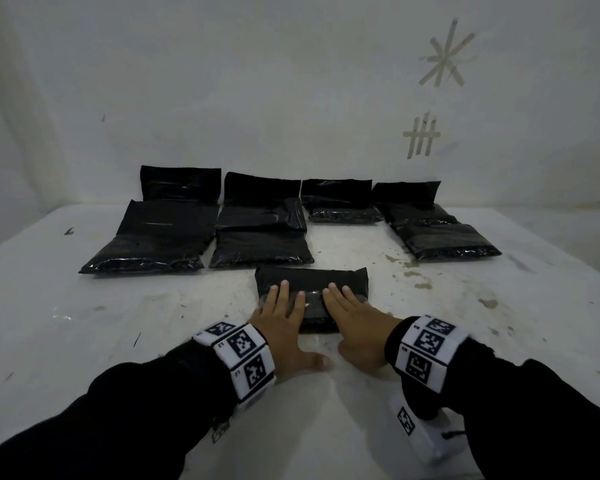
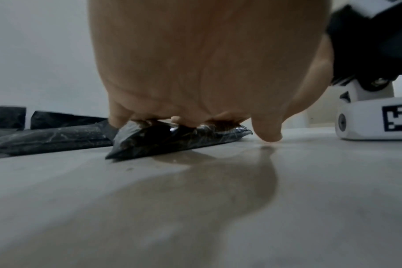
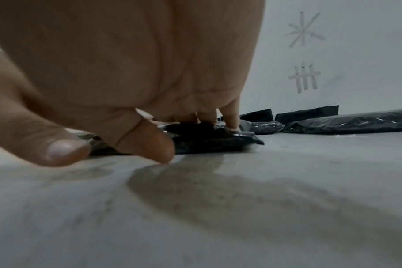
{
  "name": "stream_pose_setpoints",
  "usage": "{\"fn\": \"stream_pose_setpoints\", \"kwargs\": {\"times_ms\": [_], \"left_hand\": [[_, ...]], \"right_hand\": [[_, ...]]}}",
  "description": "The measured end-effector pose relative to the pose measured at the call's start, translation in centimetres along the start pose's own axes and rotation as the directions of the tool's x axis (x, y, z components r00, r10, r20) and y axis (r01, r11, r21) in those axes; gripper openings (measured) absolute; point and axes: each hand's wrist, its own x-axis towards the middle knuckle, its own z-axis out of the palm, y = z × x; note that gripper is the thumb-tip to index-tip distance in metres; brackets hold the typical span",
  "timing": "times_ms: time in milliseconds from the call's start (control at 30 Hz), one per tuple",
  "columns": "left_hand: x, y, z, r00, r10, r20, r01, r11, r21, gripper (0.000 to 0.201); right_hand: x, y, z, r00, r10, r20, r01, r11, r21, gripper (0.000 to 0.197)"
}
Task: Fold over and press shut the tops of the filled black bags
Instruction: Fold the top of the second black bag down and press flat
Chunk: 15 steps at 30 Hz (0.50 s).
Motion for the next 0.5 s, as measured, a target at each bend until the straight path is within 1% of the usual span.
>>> {"fn": "stream_pose_setpoints", "kwargs": {"times_ms": [67, 167, 267, 333, 400, 500], "left_hand": [[0.02, -0.23, -0.19, 1.0, 0.015, 0.011, -0.015, 0.999, -0.031, 0.112], [0.01, -0.34, -0.19, 1.0, 0.017, 0.002, -0.017, 0.999, -0.035, 0.111], [0.12, -0.43, -0.23, 1.0, 0.008, -0.004, -0.008, 1.0, 0.018, 0.109], [0.12, -0.45, -0.2, 1.0, -0.013, -0.012, 0.014, 0.997, 0.071, 0.109], [-0.01, -0.4, -0.09, 0.998, -0.04, -0.038, 0.045, 0.991, 0.127, 0.109], [-0.19, -0.34, 0.01, 0.992, -0.063, -0.105, 0.078, 0.986, 0.146, 0.108]], "right_hand": [[0.04, 0.22, -0.04, 1.0, 0.001, -0.003, -0.001, 1.0, -0.005, 0.083], [-0.03, 0.23, -0.07, 0.999, 0.027, -0.019, -0.028, 0.998, -0.061, 0.08], [-0.36, -0.09, -0.21, 0.996, 0.064, -0.058, -0.072, 0.987, -0.145, 0.078], [-0.57, -0.34, -0.23, 0.99, 0.09, -0.11, -0.111, 0.975, -0.194, 0.076], [-0.65, -0.51, -0.24, 0.984, 0.104, -0.142, -0.129, 0.975, -0.181, 0.076], [-0.48, -0.47, -0.26, 0.99, 0.098, -0.102, -0.104, 0.993, -0.059, 0.082]]}}
